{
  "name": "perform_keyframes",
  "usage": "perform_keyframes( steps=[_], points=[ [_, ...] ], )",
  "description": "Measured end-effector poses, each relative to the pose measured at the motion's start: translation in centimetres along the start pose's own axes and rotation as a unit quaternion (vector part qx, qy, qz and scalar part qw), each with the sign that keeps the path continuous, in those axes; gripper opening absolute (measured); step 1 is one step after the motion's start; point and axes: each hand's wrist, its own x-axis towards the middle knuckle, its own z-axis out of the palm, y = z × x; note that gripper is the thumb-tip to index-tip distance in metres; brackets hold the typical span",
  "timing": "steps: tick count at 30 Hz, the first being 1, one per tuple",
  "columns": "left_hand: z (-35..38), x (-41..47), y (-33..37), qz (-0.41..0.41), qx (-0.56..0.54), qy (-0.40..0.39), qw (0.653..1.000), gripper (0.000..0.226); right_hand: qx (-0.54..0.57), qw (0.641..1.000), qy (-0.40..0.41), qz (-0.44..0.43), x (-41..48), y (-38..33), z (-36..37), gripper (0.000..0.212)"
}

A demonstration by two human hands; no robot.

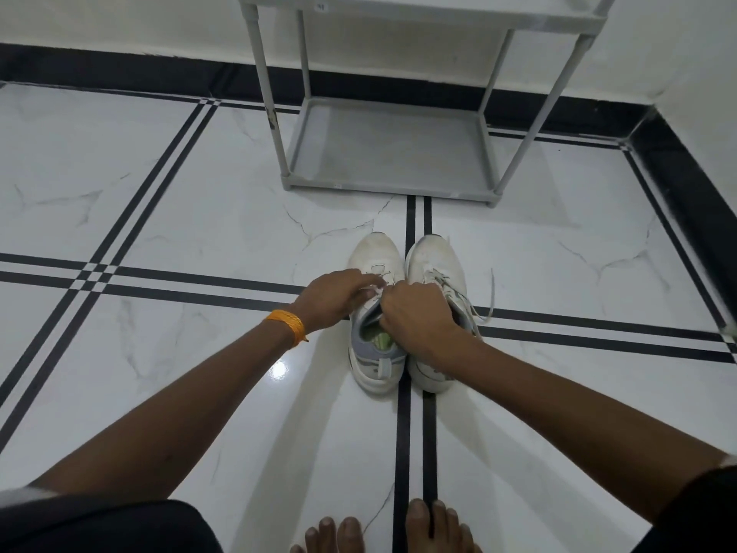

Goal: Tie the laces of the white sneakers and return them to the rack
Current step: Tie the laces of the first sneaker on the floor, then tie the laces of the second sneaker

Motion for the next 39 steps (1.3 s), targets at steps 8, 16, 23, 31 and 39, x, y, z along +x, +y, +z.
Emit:
perform_keyframes(
  steps=[8, 16, 23, 31, 39],
  points=[
    [-0.3, 0.5, 0.2, -0.019, 0.019, 0.058, 0.998, 0.020, 0.182, 0.983, -0.003, -0.013, 0.0, 2.8, 1.5, 0.014],
    [1.0, 0.6, 1.5, -0.192, -0.035, 0.125, 0.973, 0.049, 0.374, 0.924, -0.024, 0.073, 0.4, 2.7, 1.1, 0.035],
    [0.2, 0.7, 2.1, -0.175, 0.056, 0.125, 0.975, 0.045, 0.478, 0.868, -0.052, 0.125, 0.2, 1.7, 1.1, 0.038],
    [0.8, -0.1, 0.1, -0.231, 0.020, 0.126, 0.965, 0.041, 0.488, 0.860, -0.049, 0.142, -0.2, 1.2, 2.1, 0.034],
    [-0.8, -3.2, -0.1, -0.192, -0.203, 0.015, 0.960, 0.047, 0.426, 0.892, -0.095, 0.119, 1.2, 0.9, 2.4, 0.046]
  ],
)
